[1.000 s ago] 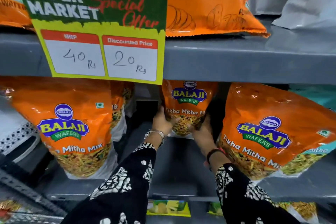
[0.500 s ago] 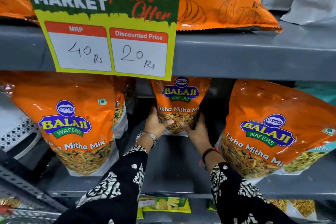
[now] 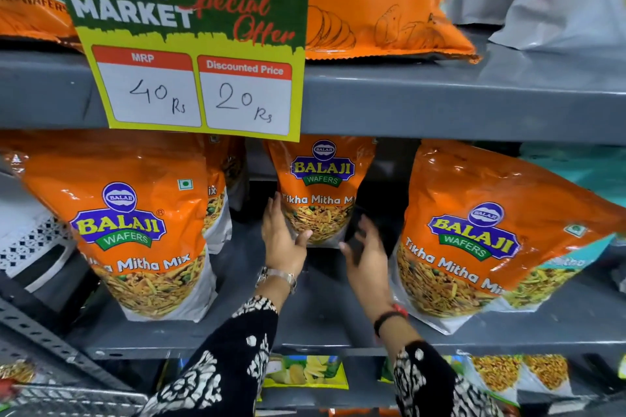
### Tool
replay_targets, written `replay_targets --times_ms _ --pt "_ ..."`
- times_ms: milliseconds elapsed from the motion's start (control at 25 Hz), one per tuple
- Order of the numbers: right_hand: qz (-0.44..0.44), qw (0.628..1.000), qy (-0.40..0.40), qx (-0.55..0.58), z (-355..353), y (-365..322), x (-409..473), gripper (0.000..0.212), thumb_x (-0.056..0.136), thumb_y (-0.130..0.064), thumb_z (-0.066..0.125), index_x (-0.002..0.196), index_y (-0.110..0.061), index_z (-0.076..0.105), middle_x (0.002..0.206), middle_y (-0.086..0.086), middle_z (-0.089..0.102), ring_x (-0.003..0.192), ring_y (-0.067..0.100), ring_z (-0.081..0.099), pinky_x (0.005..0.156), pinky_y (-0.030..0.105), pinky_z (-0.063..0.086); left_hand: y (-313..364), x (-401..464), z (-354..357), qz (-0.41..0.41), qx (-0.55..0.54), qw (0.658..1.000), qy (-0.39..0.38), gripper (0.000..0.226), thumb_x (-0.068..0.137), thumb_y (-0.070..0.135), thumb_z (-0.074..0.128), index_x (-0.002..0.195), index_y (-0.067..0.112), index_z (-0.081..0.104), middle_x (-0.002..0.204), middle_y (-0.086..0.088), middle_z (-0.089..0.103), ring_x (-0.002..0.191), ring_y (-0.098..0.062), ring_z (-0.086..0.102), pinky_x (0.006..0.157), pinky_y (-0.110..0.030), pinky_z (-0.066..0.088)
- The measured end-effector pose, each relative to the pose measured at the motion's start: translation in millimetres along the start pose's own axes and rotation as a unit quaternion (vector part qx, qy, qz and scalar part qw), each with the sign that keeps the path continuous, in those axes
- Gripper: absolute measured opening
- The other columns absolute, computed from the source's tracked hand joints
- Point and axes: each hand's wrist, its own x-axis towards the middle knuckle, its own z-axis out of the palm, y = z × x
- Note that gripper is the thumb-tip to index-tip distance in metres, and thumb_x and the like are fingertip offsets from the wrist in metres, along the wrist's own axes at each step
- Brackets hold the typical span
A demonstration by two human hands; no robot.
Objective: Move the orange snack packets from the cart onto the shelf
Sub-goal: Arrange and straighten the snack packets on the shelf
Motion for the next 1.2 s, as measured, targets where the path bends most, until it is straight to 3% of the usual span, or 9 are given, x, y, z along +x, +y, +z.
replay_targets --times_ms 80,200,280,360,440,560,680,1040,1200 --pt "-0.073 0.996 0.008 -0.047 -20 8 -32 0.044 0.083 -0.003 0.055 0.125 -0.01 0.042 0.122 0.012 0.051 0.102 0.013 0.053 0.092 0.04 0.049 9 -21 3 0.066 0.015 0.998 0.002 0.073 0.072 0.003 0.066 0.134 0.008 0.027 0.145 -0.019 0.028 0.134 -0.032 0.024 0.108 -0.036 0.019" --pt "-0.108 0.983 0.092 -0.118 -59 22 -64 0.033 0.08 -0.005 0.061 0.111 -0.004 0.051 0.108 0.019 0.052 0.098 0.025 0.053 0.085 0.044 0.05 30 -38 13 0.118 -0.006 0.99 -0.075 0.064 0.073 0.009 0.067 0.13 0.01 0.036 0.139 -0.014 0.04 0.128 -0.028 0.036 0.105 -0.029 0.028" --pt "-0.096 0.969 0.188 -0.132 -86 26 -70 0.042 0.073 -0.006 0.07 0.109 0.001 0.049 0.111 0.028 0.049 0.104 0.027 0.043 0.089 0.04 0.045 44 -42 25 0.111 -0.027 0.981 -0.16 0.072 0.072 0.011 0.07 0.132 0.01 0.031 0.142 -0.012 0.037 0.13 -0.023 0.034 0.102 -0.017 0.024" --pt "-0.062 0.957 0.264 -0.105 -111 25 -69 0.061 0.068 -0.012 0.075 0.117 0.002 0.042 0.12 0.031 0.04 0.111 0.027 0.035 0.098 0.032 0.035 57 -45 44 0.07 -0.035 0.967 -0.242 0.083 0.071 0.014 0.07 0.137 0.013 0.019 0.149 -0.01 0.025 0.135 -0.022 0.025 0.107 -0.024 0.023" --pt "-0.019 0.954 0.294 -0.058 -132 25 -66 0.079 0.064 -0.02 0.078 0.126 -0.003 0.032 0.128 0.027 0.029 0.119 0.031 0.031 0.104 0.04 0.029 69 -49 63 0.034 -0.041 0.952 -0.301 0.089 0.072 0.015 0.07 0.138 0.016 0.01 0.15 -0.007 0.02 0.137 -0.023 0.022 0.109 -0.033 0.024" --pt "0.021 0.97 0.242 -0.025 -148 32 -62 0.085 0.064 -0.028 0.077 0.13 -0.012 0.026 0.131 0.016 0.031 0.122 0.026 0.032 0.105 0.044 0.031 78 -58 87 0.01 -0.053 0.938 -0.343 0.085 0.072 0.013 0.069 0.136 0.019 0.014 0.141 -0.007 0.039 0.129 -0.024 0.037 0.097 -0.029 0.03" --pt "0.013 0.985 0.17 -0.014 -144 35 -62 0.063 0.073 -0.021 0.072 0.125 -0.013 0.037 0.121 0.011 0.044 0.116 0.031 0.044 0.097 0.054 0.042 78 -64 92 -0.018 -0.062 0.949 -0.308 0.076 0.07 0.012 0.071 0.131 0.02 0.025 0.132 -0.007 0.049 0.117 -0.024 0.047 0.093 -0.031 0.037" --pt "-0.034 0.998 0.038 0.032 -86 7 -52 0.053 0.073 -0.012 0.071 0.119 -0.009 0.045 0.112 0.012 0.051 0.107 0.026 0.051 0.086 0.039 0.047 34 -58 11 -0.023 -0.061 0.985 -0.16 0.076 0.06 0.021 0.08 0.122 0.02 0.037 0.125 -0.007 0.055 0.108 -0.022 0.052 0.085 -0.03 0.042" --pt "-0.031 0.996 -0.038 0.069 -55 -2 -45 0.057 0.074 -0.014 0.071 0.122 -0.013 0.041 0.114 0.006 0.047 0.11 0.023 0.051 0.09 0.039 0.047 16 -53 -22 -0.025 -0.059 0.992 -0.109 0.074 0.056 0.021 0.082 0.118 0.016 0.042 0.122 -0.011 0.055 0.108 -0.022 0.052 0.085 -0.031 0.043"
